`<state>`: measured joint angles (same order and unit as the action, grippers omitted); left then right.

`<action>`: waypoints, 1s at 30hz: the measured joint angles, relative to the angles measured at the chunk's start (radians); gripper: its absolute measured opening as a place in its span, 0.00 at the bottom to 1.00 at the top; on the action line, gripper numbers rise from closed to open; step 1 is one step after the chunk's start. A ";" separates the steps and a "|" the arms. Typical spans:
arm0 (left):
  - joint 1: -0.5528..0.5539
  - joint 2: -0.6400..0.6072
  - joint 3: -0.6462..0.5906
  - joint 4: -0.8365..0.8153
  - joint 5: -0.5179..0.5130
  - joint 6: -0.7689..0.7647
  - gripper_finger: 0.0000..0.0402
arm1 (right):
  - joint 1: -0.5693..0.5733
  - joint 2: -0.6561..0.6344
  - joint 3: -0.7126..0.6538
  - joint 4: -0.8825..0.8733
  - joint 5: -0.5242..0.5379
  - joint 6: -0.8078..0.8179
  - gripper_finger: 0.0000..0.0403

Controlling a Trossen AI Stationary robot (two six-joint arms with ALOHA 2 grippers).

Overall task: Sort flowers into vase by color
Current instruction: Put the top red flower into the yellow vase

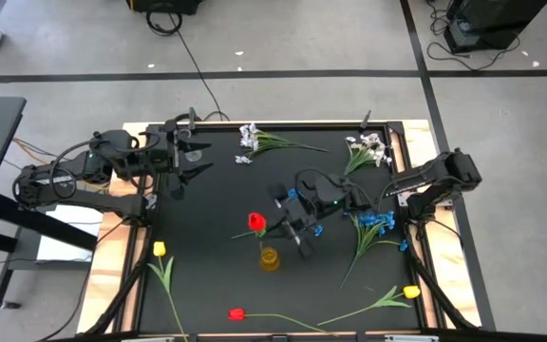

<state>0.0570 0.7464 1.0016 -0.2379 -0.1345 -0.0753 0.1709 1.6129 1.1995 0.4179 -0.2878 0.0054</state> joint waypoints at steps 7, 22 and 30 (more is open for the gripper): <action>0.000 0.000 0.000 0.000 0.000 0.000 0.63 | 0.001 0.001 -0.086 0.019 0.048 0.018 0.03; 0.000 0.000 0.000 0.000 0.000 0.000 0.63 | 0.004 0.005 -0.239 0.115 0.147 0.067 0.24; 0.000 0.000 0.000 0.000 0.000 0.000 0.63 | -0.005 0.005 -0.230 0.107 0.151 0.333 0.43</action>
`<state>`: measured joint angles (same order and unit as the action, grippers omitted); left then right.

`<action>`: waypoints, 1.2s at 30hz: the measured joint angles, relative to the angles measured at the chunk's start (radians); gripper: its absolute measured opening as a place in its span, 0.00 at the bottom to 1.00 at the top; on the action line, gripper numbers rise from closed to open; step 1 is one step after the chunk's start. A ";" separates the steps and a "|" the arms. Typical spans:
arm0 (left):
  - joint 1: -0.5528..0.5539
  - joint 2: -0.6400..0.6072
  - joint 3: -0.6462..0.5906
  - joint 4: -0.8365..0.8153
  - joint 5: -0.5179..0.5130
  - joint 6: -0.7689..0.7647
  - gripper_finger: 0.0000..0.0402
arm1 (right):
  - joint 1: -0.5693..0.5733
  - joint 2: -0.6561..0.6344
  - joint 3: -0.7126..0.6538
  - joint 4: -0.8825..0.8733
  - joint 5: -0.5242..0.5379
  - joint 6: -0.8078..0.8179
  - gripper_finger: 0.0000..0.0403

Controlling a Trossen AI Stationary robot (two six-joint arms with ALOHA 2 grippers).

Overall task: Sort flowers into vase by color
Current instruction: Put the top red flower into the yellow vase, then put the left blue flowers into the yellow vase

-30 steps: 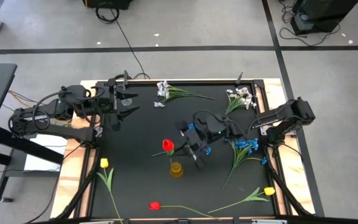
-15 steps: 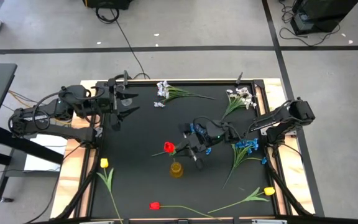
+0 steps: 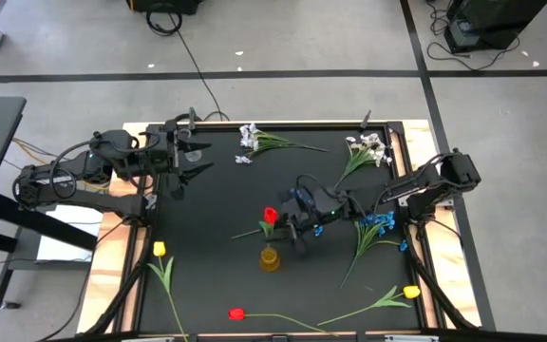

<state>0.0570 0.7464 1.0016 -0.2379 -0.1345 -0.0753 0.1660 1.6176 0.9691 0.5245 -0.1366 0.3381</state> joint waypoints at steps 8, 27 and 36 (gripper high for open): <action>0.000 0.000 0.000 0.000 0.000 0.000 0.63 | -0.003 -0.002 0.095 -0.112 -0.116 0.067 0.52; 0.000 0.000 0.000 0.000 0.000 0.000 0.63 | -0.005 -0.003 0.510 -0.872 -0.089 -0.359 0.82; 0.000 0.000 0.000 0.000 0.000 0.000 0.63 | -0.038 -0.004 0.711 -0.974 -0.007 -0.209 0.86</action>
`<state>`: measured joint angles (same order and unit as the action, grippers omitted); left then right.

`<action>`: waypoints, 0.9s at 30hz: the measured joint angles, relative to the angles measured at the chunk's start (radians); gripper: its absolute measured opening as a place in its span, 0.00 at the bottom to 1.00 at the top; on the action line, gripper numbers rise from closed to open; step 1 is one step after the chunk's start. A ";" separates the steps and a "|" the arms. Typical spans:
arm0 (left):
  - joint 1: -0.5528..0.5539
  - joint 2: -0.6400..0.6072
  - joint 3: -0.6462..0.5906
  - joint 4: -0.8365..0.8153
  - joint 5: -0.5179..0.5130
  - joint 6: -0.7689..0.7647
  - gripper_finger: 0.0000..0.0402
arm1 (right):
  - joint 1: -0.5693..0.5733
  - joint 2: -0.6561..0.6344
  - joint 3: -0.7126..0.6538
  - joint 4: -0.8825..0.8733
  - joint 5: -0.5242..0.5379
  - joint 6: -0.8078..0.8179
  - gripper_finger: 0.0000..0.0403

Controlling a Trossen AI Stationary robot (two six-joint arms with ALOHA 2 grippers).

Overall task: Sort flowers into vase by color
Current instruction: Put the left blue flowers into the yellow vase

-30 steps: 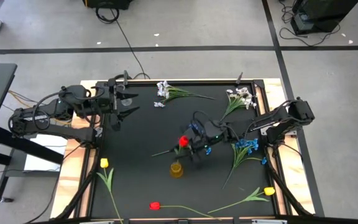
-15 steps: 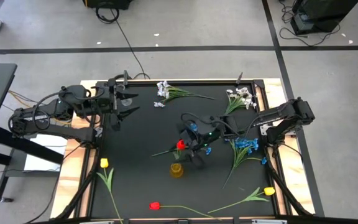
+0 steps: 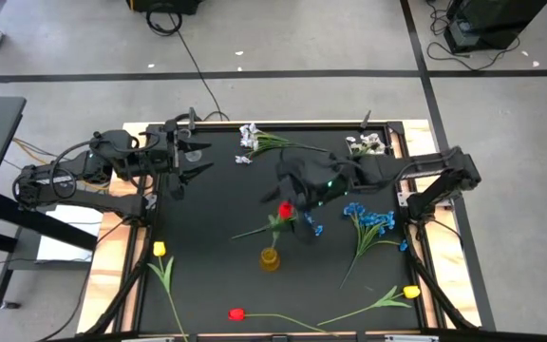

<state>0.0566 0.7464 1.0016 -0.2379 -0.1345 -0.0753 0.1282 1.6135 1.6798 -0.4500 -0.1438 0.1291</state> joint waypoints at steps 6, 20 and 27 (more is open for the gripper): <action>0.000 0.000 0.000 0.000 0.000 0.000 0.63 | -0.040 -0.006 0.039 0.001 -0.029 0.164 0.86; 0.001 0.000 0.000 0.000 -0.001 0.073 0.63 | -0.133 -0.032 0.039 0.142 0.021 0.419 0.86; 0.002 0.000 0.000 0.000 -0.001 0.219 0.63 | -0.137 -0.057 0.039 0.035 0.190 0.476 0.86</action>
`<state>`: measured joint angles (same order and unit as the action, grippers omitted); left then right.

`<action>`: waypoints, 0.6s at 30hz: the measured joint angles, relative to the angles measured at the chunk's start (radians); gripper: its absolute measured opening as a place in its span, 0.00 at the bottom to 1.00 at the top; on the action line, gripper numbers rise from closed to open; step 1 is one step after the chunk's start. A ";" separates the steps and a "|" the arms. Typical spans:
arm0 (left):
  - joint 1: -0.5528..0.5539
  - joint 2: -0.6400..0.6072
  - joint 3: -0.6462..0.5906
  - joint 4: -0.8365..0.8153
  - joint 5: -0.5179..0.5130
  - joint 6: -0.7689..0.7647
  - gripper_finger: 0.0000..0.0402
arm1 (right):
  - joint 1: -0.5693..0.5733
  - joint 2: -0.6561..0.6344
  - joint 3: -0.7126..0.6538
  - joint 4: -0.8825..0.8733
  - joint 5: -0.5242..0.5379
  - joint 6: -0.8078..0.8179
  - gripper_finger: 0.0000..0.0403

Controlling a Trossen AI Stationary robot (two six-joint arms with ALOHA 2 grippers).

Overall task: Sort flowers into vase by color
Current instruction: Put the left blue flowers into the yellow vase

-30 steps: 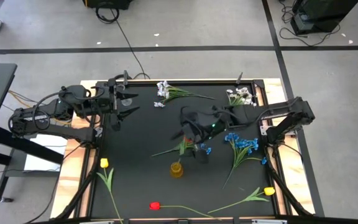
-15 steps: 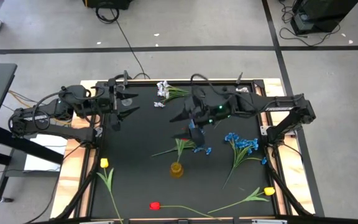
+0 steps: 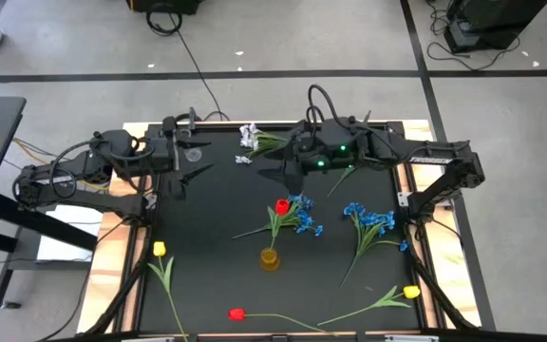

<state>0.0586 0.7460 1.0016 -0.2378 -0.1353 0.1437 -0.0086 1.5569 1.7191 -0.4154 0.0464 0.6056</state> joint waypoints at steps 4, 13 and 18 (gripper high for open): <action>0.000 0.000 0.000 0.001 0.000 -0.010 0.63 | 0.013 -0.034 0.000 -0.091 0.107 0.026 0.86; 0.000 0.000 0.000 0.000 0.002 -0.412 0.63 | 0.118 -0.156 0.000 -0.347 0.416 0.151 0.86; 0.000 0.000 0.000 0.001 0.001 -0.552 0.63 | 0.215 -0.205 0.000 -0.447 0.578 0.270 0.86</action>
<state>0.0586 0.7460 1.0016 -0.2371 -0.1341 -0.4079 0.2061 1.3516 1.7191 -0.8623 0.6240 0.8751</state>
